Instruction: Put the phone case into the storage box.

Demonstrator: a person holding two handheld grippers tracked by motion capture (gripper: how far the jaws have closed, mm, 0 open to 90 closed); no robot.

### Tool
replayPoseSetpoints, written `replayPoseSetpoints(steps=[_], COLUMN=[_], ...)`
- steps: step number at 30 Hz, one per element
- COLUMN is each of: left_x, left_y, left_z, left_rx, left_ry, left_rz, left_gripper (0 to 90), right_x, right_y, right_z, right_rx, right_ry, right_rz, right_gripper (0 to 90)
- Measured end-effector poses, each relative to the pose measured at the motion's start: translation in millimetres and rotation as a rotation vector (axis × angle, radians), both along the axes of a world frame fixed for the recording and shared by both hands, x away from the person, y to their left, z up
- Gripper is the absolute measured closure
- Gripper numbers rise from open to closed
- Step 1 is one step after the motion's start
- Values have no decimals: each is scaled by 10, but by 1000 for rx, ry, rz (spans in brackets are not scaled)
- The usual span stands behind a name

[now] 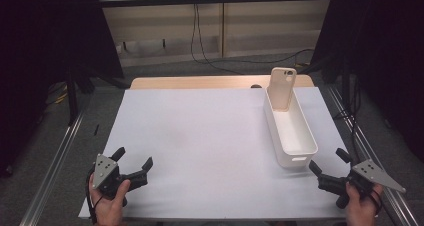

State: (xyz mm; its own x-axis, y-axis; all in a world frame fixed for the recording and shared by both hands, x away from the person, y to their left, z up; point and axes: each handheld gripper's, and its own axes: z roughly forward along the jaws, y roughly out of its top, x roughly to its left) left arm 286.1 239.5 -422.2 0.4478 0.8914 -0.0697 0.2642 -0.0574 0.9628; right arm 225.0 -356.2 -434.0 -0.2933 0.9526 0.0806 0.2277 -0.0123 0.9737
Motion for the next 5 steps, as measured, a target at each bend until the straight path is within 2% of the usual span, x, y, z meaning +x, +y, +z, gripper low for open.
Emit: replayPoseSetpoints(steps=[5], left_x=[22], left_y=[-11], left_z=[-13], left_rx=[12], left_ry=[10], left_rz=[-5], left_gripper=[21], right_x=[8], right_y=[4], right_z=[-5], right_rx=[-4], right_ry=[2], right_rz=[10], right_gripper=[0])
